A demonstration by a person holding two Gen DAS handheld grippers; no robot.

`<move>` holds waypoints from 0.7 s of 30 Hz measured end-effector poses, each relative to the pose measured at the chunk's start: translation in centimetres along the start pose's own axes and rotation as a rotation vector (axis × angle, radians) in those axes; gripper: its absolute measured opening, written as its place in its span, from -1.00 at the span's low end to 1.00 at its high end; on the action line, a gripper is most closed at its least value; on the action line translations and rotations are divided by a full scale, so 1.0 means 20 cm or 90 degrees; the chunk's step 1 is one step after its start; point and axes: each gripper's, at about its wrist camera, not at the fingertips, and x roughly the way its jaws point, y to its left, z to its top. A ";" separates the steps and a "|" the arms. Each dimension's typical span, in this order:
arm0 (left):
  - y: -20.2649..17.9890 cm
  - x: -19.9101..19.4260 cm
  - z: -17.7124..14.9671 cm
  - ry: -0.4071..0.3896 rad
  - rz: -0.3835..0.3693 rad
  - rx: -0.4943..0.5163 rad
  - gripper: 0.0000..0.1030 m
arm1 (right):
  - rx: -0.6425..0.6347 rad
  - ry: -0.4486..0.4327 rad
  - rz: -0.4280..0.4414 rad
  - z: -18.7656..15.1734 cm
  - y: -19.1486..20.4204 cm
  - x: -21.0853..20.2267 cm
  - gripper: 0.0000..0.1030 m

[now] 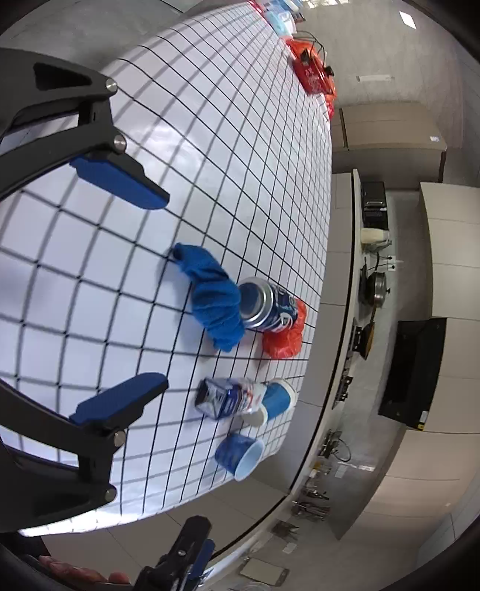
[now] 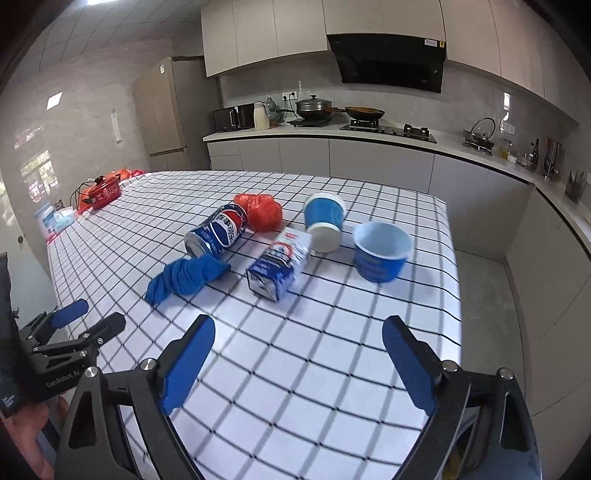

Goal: Collect trash
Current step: 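Grasp the white milk carton with the right tool while the left tool grasps the blue cloth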

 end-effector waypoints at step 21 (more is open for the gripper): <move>0.06 0.56 0.17 0.079 -0.043 0.037 0.70 | 0.043 0.082 -0.030 0.20 0.13 0.75 0.42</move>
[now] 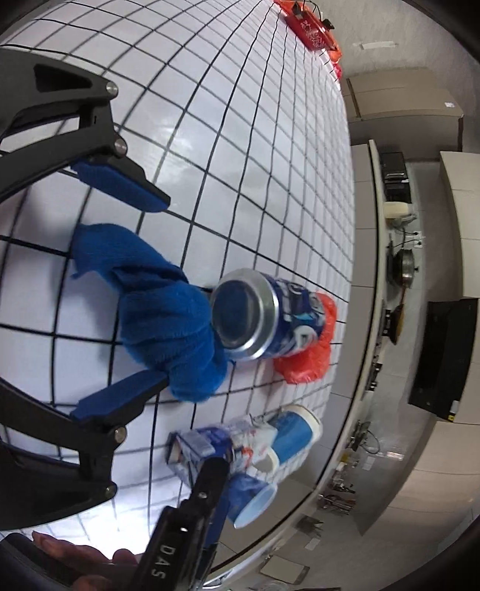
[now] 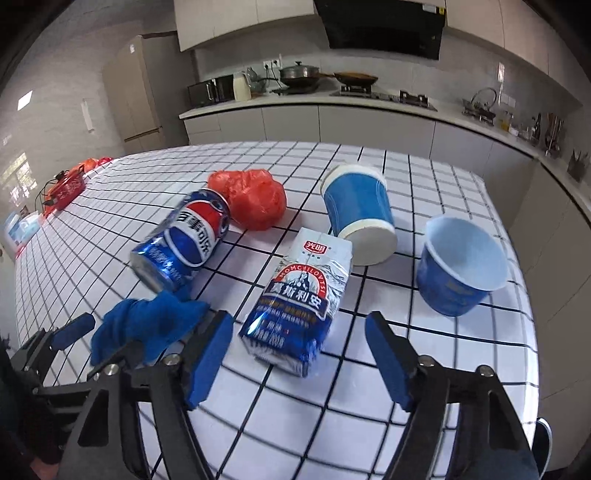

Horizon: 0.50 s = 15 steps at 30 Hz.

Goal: Collect trash
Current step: 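Grasp the white milk carton with the right tool while the left tool grasps the blue cloth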

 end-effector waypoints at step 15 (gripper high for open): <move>0.06 0.11 0.12 0.023 -0.010 -0.037 0.58 | 0.032 0.071 0.011 0.06 0.00 0.27 0.37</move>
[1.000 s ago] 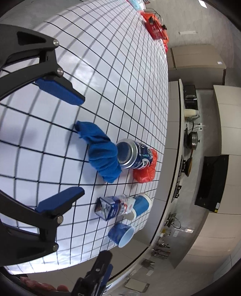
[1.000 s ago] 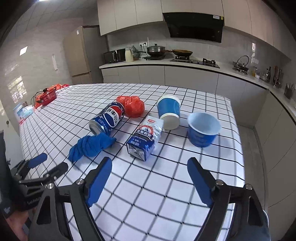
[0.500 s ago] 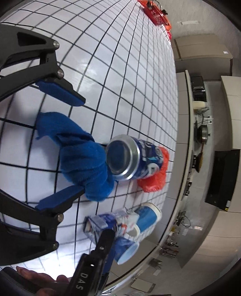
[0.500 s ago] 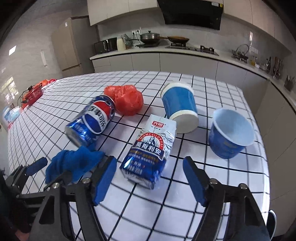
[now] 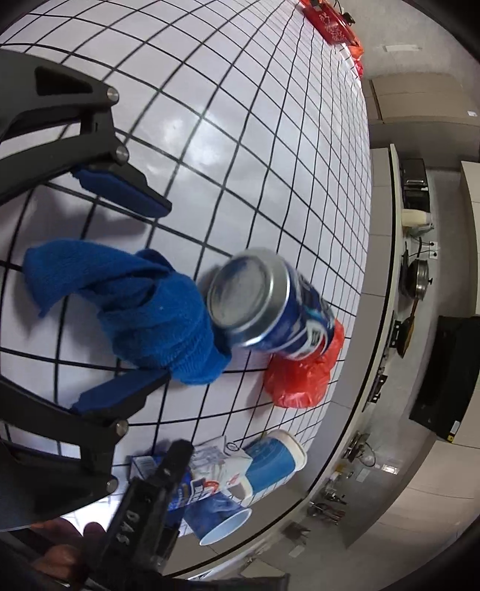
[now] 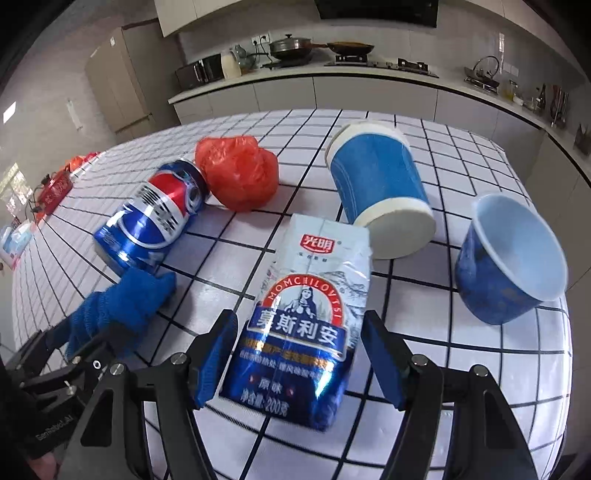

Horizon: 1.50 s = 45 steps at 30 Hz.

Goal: Collect trash
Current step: 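Grasp the white milk carton with the right tool while the left tool grasps the blue cloth, then carry the milk carton and blue cloth over the bin and open both tools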

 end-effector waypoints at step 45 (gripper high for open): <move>-1.15 -0.65 -0.48 -0.052 -0.145 0.138 -0.26 | 0.031 -0.122 -0.031 -0.75 -0.95 -1.28 0.06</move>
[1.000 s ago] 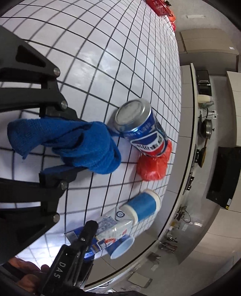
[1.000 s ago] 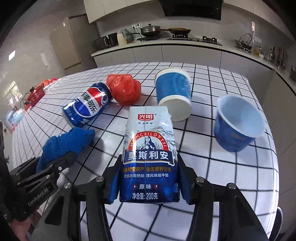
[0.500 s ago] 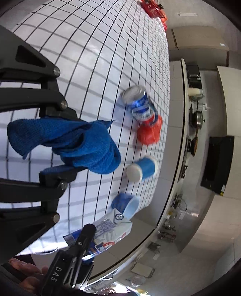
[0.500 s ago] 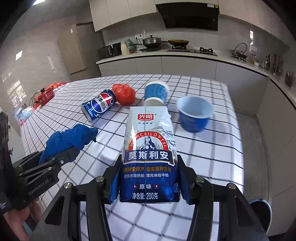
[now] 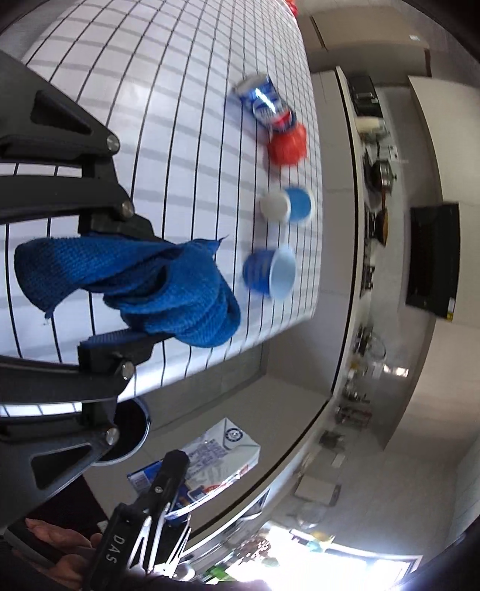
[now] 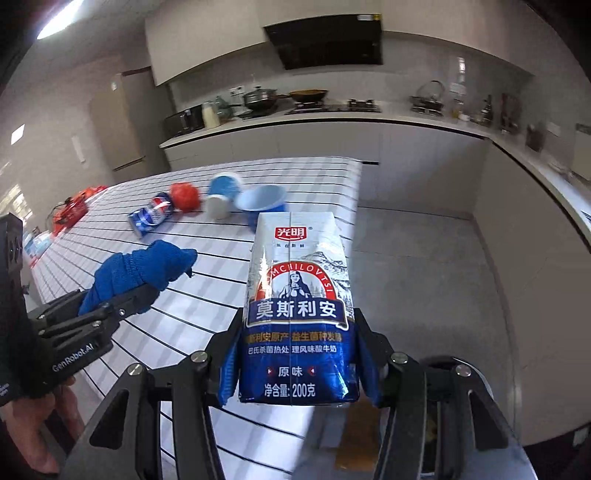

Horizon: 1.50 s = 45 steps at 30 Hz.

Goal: Collect trash
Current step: 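Carry the milk carton and blue cloth over the bin and open both tools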

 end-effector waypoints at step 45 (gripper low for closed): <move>-1.14 0.80 -0.56 0.212 -0.126 0.114 0.30 | -0.152 0.173 0.010 -0.84 -1.26 0.24 0.62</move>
